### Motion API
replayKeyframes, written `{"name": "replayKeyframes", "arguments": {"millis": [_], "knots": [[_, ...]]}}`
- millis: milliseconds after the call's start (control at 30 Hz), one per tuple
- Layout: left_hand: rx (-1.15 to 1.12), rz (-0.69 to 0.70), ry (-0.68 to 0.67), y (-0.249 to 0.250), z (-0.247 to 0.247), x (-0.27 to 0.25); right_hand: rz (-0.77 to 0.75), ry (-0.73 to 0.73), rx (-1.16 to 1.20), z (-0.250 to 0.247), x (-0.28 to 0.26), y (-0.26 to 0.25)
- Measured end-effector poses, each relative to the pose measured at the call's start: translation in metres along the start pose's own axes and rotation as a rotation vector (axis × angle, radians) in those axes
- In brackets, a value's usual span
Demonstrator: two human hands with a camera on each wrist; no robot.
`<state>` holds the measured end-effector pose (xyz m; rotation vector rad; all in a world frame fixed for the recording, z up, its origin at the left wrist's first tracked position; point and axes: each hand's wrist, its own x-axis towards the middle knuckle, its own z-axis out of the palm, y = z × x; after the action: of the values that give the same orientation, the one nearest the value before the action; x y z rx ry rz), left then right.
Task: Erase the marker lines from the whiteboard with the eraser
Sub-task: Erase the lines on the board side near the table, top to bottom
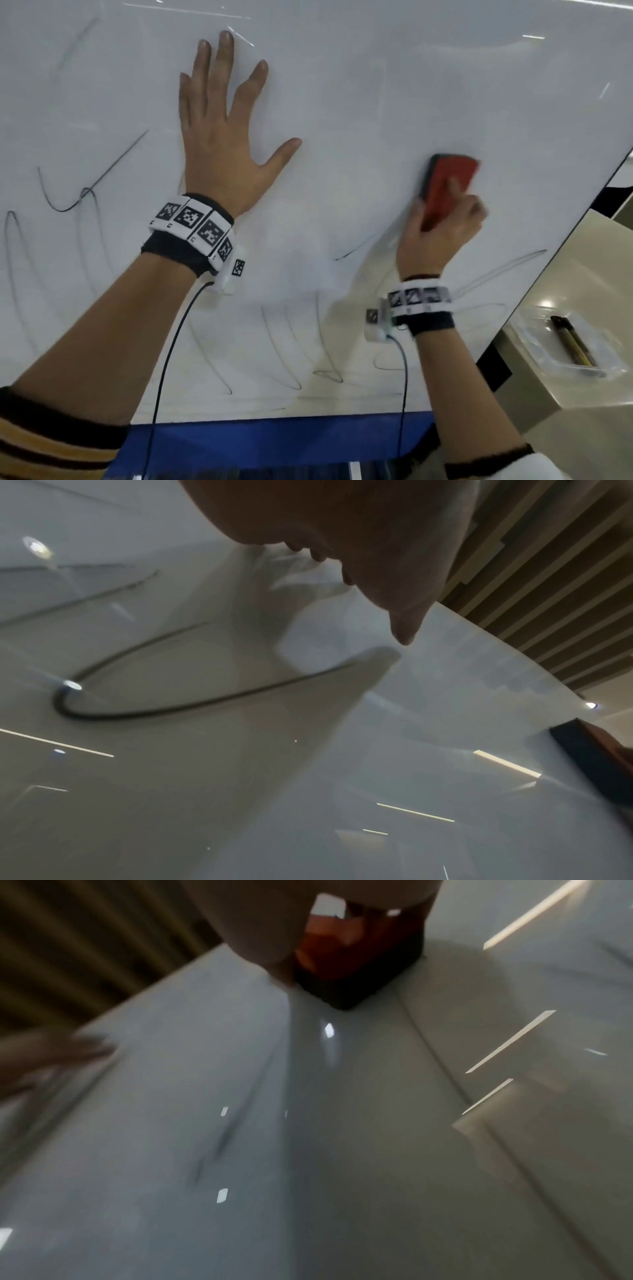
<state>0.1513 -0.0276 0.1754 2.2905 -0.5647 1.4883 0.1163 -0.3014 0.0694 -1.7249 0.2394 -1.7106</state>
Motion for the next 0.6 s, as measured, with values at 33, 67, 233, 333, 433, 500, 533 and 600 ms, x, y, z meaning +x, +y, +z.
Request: {"name": "replayKeyframes", "arguments": {"millis": [33,67,233,333,433,500,533,600], "knots": [[0.009,-0.004,-0.003,0.0,0.0,0.0,-0.089,-0.106,-0.007,0.002,-0.029,0.001],[0.017,-0.003,-0.005,0.0,0.001,-0.001,-0.193,-0.243,-0.02,0.002,-0.062,0.003],[0.029,-0.005,-0.008,-0.002,0.001,-0.001,-0.636,-0.712,-0.204,-0.02,-0.152,0.046],[0.04,0.005,-0.002,-0.003,0.001,-0.001,-0.71,-0.636,-0.191,-0.017,-0.103,0.04],[0.03,-0.002,0.001,-0.003,0.002,-0.001,-0.456,-0.356,-0.094,-0.015,-0.028,0.021],[0.017,-0.006,0.006,-0.002,0.003,-0.001,-0.232,-0.188,-0.015,-0.011,-0.004,0.012],[0.012,-0.007,0.006,-0.001,0.003,-0.002,-0.135,-0.138,0.014,-0.007,-0.008,0.01],[0.016,-0.015,0.005,0.0,0.001,-0.002,-0.09,-0.173,0.031,-0.003,-0.043,0.009]]}}
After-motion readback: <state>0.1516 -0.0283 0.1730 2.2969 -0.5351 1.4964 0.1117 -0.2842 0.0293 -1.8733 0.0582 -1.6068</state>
